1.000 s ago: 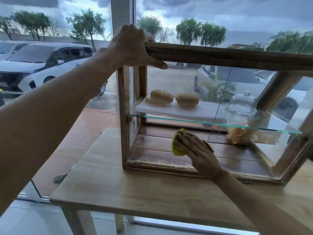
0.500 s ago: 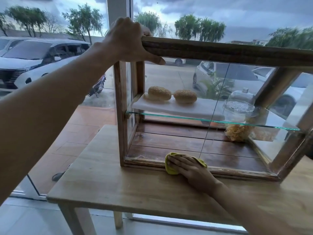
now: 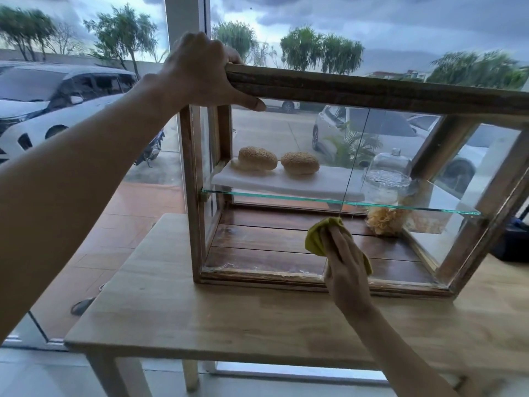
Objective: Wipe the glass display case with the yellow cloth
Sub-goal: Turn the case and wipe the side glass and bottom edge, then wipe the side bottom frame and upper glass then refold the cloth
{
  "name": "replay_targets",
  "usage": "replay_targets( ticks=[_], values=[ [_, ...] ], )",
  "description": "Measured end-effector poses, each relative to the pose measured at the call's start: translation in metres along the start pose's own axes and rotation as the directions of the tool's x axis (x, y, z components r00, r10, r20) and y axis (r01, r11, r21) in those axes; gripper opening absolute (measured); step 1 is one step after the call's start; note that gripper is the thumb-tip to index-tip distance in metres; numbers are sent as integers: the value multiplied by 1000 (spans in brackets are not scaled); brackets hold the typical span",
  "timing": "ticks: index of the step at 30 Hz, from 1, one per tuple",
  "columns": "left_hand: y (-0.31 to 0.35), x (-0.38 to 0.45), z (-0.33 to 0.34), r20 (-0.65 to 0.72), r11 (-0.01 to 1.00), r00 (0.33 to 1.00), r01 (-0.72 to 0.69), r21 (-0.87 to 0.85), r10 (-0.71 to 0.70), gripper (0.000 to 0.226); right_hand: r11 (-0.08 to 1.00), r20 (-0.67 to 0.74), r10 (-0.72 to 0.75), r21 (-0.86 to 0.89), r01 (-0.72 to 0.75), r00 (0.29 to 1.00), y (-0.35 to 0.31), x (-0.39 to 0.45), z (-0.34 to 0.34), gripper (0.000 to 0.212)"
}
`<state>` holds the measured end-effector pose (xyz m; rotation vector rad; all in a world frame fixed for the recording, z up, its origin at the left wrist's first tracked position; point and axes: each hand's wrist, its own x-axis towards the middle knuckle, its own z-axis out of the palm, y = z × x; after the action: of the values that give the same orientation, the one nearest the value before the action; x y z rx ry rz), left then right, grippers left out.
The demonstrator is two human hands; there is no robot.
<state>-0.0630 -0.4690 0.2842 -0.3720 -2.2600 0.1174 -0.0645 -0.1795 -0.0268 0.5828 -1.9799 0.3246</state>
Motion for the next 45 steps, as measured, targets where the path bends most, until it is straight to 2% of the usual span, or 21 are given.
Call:
replay_targets(
  ticks=[3, 6, 7, 10, 13, 15, 16, 19, 21, 25, 29, 32, 34, 39, 41, 43, 45],
  values=[
    [0, 0, 0, 3, 1000, 1000, 6, 8, -6, 108, 995, 97, 62, -82, -54, 993, -12, -24, 6, 51],
    [0, 0, 0, 6, 1000, 1000, 8, -12, -8, 111, 974, 238, 193, -161, -157, 952, -33, -46, 11, 50],
    [0, 0, -1, 7, 1000, 1000, 11, -20, -11, 112, 963, 290, 251, -174, -206, 923, -41, -49, 11, 49],
    [0, -1, -2, 6, 999, 1000, 20, -33, -19, 115, 901, 447, 434, -208, -381, 782, -59, -53, 11, 69],
    [0, 0, -1, 15, 999, 1000, 18, -39, -17, 115, 815, 456, 561, -157, -558, 691, -72, -47, 13, 68],
    [-2, 0, -1, 11, 999, 1000, 23, -30, -23, 111, 708, 469, 655, -108, -698, 592, -84, -38, 13, 66],
    [-2, 1, -1, 8, 999, 1000, 26, -25, -26, 109, 666, 477, 685, -101, -739, 551, -91, -34, 14, 67],
    [-1, 1, 1, 2, 999, 1000, 31, -28, -31, 105, 568, 459, 742, -43, -822, 489, -110, -22, 21, 71],
    [-1, 1, 1, 6, 999, 999, 41, -35, -41, 106, 538, 473, 759, -69, -840, 447, -123, -14, 25, 67],
    [-2, 1, 2, 14, 998, 999, 49, -33, -48, 113, 615, 514, 705, -102, -782, 488, -159, -7, 38, 65],
    [-1, 2, 0, 15, 998, 998, 56, -23, -56, 111, 701, 556, 630, -106, -705, 542, -202, -4, 52, 76],
    [0, 1, -1, 22, 997, 997, 78, -28, -77, 110, 791, 532, 555, -100, -603, 640, -225, 1, 63, 92],
    [0, 0, -2, 30, 996, 997, 75, -38, -74, 108, 835, 556, 471, -30, -550, 685, -236, -2, 70, 93],
    [3, -2, -4, 37, 995, 995, 93, -37, -92, 102, 833, 713, 227, 211, -512, 664, -238, 4, 59, 79],
    [3, -2, -5, 38, 994, 994, 104, -29, -103, 98, 775, 728, 185, 305, -553, 660, -227, 8, 48, 72],
    [3, -2, -5, 37, 993, 993, 111, -28, -110, 95, 670, 720, 220, 379, -638, 658, -211, 11, 32, 67],
    [4, -2, -5, 35, 993, 993, 113, -32, -112, 97, 581, 654, 345, 415, -700, 673, -193, 9, 15, 55]
  ],
)
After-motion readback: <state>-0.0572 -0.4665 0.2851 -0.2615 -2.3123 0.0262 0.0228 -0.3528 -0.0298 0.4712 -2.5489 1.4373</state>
